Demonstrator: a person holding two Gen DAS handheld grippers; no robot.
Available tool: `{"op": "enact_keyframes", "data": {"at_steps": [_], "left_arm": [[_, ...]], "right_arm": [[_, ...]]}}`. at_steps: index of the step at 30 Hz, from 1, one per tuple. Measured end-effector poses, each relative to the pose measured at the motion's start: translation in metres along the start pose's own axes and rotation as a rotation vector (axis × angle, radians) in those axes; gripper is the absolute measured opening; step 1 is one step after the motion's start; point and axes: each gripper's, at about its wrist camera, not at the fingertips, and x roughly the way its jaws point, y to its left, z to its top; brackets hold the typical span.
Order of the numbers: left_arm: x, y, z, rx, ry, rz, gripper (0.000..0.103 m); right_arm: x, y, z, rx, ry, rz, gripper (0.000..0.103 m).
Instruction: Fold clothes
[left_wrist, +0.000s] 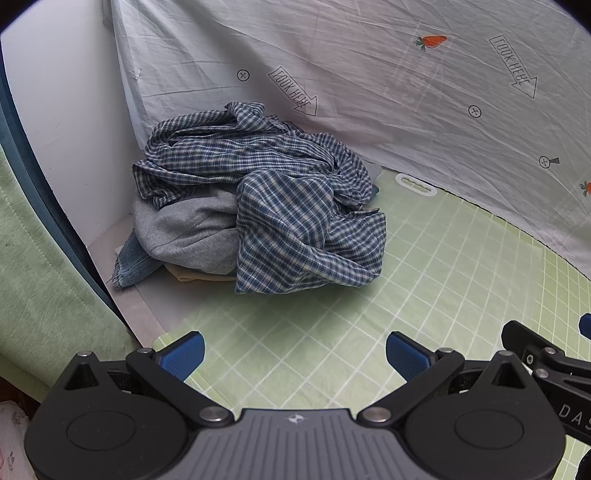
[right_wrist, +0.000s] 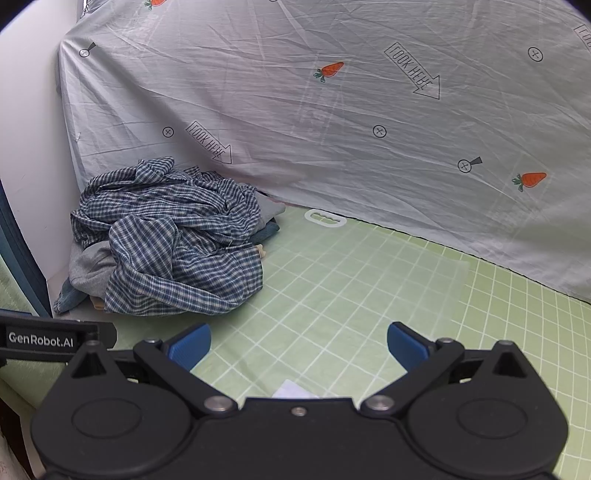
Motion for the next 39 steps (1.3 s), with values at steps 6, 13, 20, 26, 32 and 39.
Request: {"op": "enact_keyframes", "data": {"at_steps": [6,13,20,26,32,39], "left_arm": [[0.0,0.001,0.0,-0.003,0.003,0.002,0.103],[0.001,0.0,0.001,-0.004,0.008,0.003,0.103],[0.003,0.001,0.001,-0.003,0.016,0.004,0.103],[0.008,0.004,0.004,-0.02,0.03,0.007,0.103],[0.017,0.014,0.022,-0.054,0.026,0.027,0.103],[0.042,0.036,0.06,-0.108,0.01,0.067,0.103]], "right_arm": [[0.0,0.002,0.0,0.001,0.001,-0.001,0.103],[0.0,0.002,0.0,0.0,0.004,-0.001,0.103],[0.001,0.003,0.0,0.001,0.006,0.0,0.103],[0.007,0.004,0.001,0.002,0.017,0.002,0.103],[0.024,0.007,0.014,-0.032,0.007,0.005,0.103],[0.06,-0.003,0.044,-0.041,-0.001,-0.024,0.103]]}}
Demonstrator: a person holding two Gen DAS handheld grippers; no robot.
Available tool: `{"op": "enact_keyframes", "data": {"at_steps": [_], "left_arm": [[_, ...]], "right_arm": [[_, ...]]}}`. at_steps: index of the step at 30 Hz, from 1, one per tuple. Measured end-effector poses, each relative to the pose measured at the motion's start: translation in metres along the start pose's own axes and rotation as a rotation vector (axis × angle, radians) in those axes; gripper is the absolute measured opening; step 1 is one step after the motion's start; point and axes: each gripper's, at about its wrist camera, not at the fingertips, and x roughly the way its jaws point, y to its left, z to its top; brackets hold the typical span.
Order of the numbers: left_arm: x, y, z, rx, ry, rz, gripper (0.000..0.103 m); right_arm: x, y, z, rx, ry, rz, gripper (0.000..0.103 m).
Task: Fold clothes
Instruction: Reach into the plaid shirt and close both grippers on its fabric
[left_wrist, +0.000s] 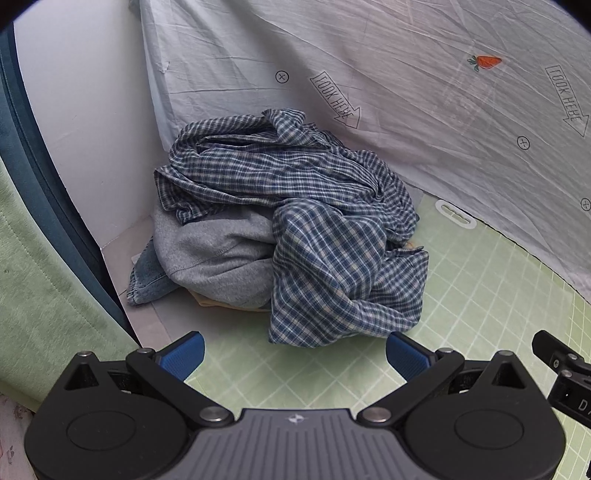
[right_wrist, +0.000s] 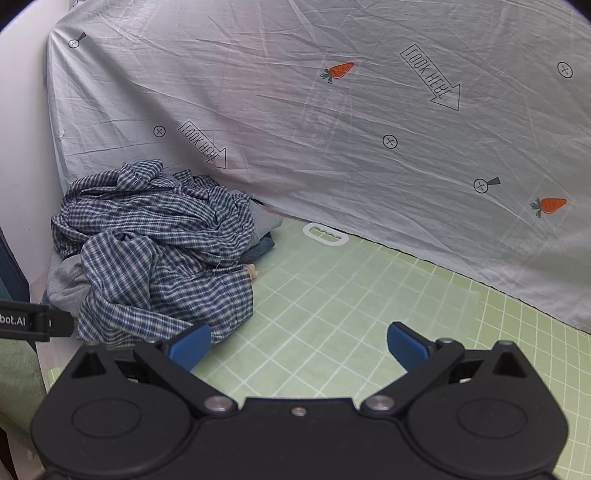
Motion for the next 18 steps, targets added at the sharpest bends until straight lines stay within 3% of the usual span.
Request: {"op": "enact_keyframes", "data": {"at_steps": [6,14,18], "left_arm": [[0.042,0.021,0.039,-0.073,0.021,0.048,0.103],[0.102,0.056,0.092,-0.215,0.051,0.045,0.102],[0.134,0.069,0.117,-0.288,0.062,0.056,0.097]], "right_arm": [[0.042,-0.001,0.022,-0.023,0.027,-0.007,0.103],[0.118,0.018,0.046,-0.102,0.092,0.058,0.102],[0.16,0.03,0.065,-0.112,0.114,0.12,0.095]]}}
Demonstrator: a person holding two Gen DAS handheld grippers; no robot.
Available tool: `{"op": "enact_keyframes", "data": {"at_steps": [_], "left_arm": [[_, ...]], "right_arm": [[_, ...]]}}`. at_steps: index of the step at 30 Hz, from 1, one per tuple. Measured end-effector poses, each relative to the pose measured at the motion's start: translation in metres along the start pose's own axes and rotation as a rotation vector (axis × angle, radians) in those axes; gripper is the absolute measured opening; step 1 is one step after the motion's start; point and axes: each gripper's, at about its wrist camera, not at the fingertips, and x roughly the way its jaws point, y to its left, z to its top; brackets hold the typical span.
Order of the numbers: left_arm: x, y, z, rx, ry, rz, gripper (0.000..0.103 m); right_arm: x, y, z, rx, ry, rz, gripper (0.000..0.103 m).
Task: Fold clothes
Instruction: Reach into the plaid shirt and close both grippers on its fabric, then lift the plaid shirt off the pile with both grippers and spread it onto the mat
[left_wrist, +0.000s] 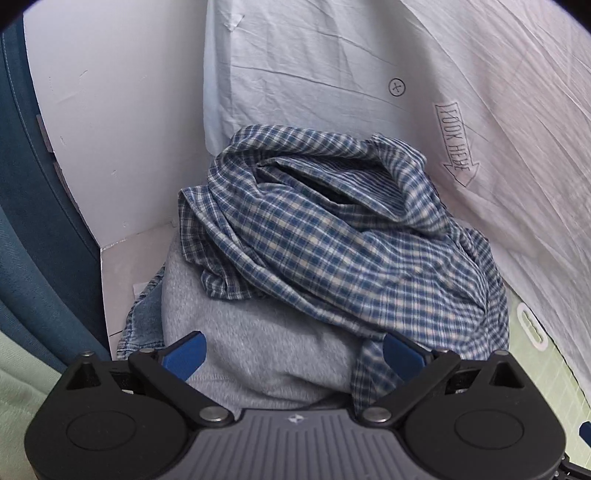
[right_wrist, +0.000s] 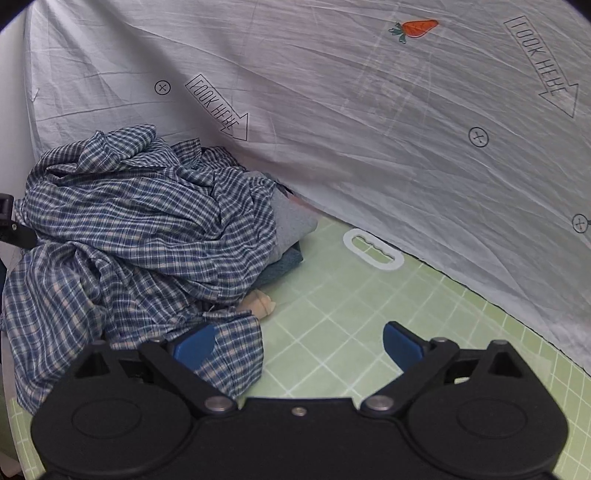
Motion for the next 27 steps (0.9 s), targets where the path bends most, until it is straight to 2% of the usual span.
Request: {"op": "enact_keyframes", "data": {"at_steps": [2,4,8,11,13,15,16,17,19,20,22,27], "left_arm": [[0.016,0.001,0.011,-0.036,0.016,0.0,0.094],[0.031,0.002,0.02,-0.063,0.033,0.007,0.093],[0.05,-0.002,0.031,-0.076,0.045,-0.002,0.091],[0.056,-0.007,0.033,-0.074,0.044,-0.023,0.079],[0.054,-0.007,0.032,-0.084,0.042,-0.047,0.065],[0.051,-0.008,0.031,-0.095,0.039,-0.071,0.052],[0.049,-0.008,0.031,-0.095,0.035,-0.08,0.043],[0.046,-0.009,0.03,-0.093,0.029,-0.086,0.038],[0.04,-0.011,0.028,-0.085,0.016,-0.098,0.019],[0.036,-0.012,0.027,-0.078,0.007,-0.102,0.016],[0.025,-0.014,0.024,-0.07,-0.018,-0.107,0.011],[-0.011,-0.017,0.009,-0.032,-0.056,-0.164,0.01]], "right_arm": [[0.02,-0.001,0.012,0.011,0.007,0.039,0.091],[0.041,-0.001,0.023,0.027,0.018,0.072,0.082],[0.079,0.001,0.033,0.067,0.057,0.151,0.07],[0.097,0.005,0.032,0.092,0.089,0.204,0.057],[0.105,0.008,0.029,0.113,0.105,0.243,0.029],[0.107,0.012,0.027,0.115,0.102,0.264,0.008],[0.103,0.015,0.026,0.099,0.083,0.261,0.004],[0.1,0.018,0.026,0.083,0.065,0.258,0.003],[0.087,0.02,0.023,0.051,0.025,0.239,0.001],[0.08,0.018,0.022,0.046,0.009,0.229,0.001],[0.064,0.012,0.019,0.057,-0.028,0.201,0.001],[0.015,-0.01,0.006,0.099,-0.119,0.139,0.001]]}}
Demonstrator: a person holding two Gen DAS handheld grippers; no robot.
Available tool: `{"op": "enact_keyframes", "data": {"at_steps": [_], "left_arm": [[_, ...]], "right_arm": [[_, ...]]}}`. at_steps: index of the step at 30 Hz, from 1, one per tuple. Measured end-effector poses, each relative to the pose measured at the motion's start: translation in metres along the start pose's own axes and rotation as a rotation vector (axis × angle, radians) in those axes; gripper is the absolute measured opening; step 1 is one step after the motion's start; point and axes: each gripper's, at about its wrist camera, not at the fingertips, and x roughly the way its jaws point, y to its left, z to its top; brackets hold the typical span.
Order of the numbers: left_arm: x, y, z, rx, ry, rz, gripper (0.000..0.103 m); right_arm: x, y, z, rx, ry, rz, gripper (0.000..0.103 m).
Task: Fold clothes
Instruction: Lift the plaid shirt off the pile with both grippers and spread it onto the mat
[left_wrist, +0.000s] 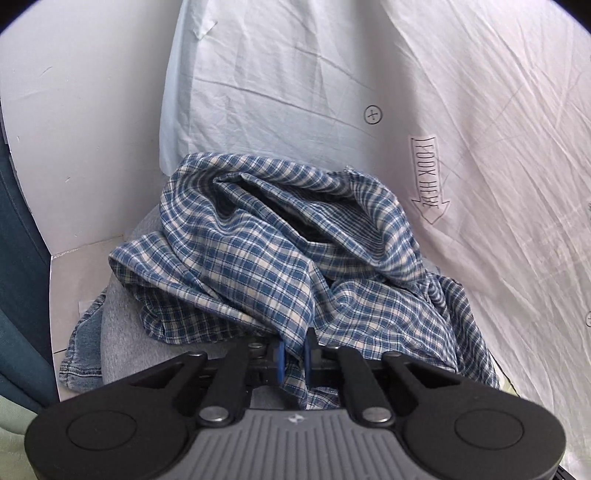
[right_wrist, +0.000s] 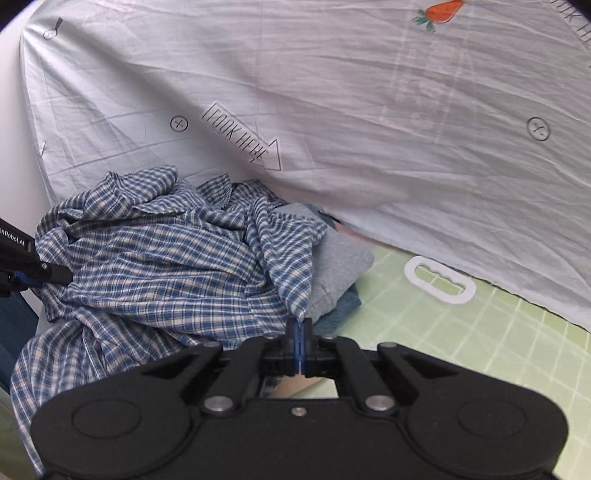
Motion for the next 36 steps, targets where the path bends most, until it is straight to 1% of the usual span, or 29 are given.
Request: {"op": "enact_keyframes", "data": {"at_steps": [4,7,10,12,18,22,27,31,34,36], "left_arm": [[-0.034,-0.016,-0.023,0.086,-0.015,-0.037,0.008],[-0.057,-0.033,-0.05,0.137,0.006,-0.086,0.008],[-0.077,-0.051,-0.082,0.193,0.04,-0.143,0.007],[-0.087,-0.066,-0.109,0.236,0.061,-0.164,0.007],[-0.112,-0.107,-0.195,0.335,0.149,-0.219,0.007],[-0.133,-0.139,-0.251,0.39,0.215,-0.273,0.007],[-0.161,-0.187,-0.319,0.464,0.307,-0.382,0.007],[-0.183,-0.228,-0.37,0.535,0.37,-0.497,0.009],[-0.194,-0.247,-0.383,0.6,0.396,-0.574,0.013],[-0.198,-0.251,-0.388,0.629,0.406,-0.601,0.015]], "right_arm": [[-0.051,-0.009,-0.014,0.001,-0.074,-0.071,0.0],[-0.091,-0.02,-0.029,0.02,-0.112,-0.131,0.0],[-0.13,-0.037,-0.051,0.068,-0.114,-0.192,0.0],[-0.156,-0.049,-0.066,0.102,-0.113,-0.233,0.0],[-0.235,-0.079,-0.114,0.175,-0.084,-0.358,0.0],[-0.289,-0.113,-0.149,0.203,-0.072,-0.442,0.0],[-0.364,-0.163,-0.189,0.251,-0.075,-0.57,0.0],[-0.422,-0.203,-0.218,0.313,-0.091,-0.685,0.001],[-0.459,-0.224,-0.242,0.375,-0.099,-0.759,0.001],[-0.484,-0.237,-0.258,0.417,-0.105,-0.809,0.001]]}}
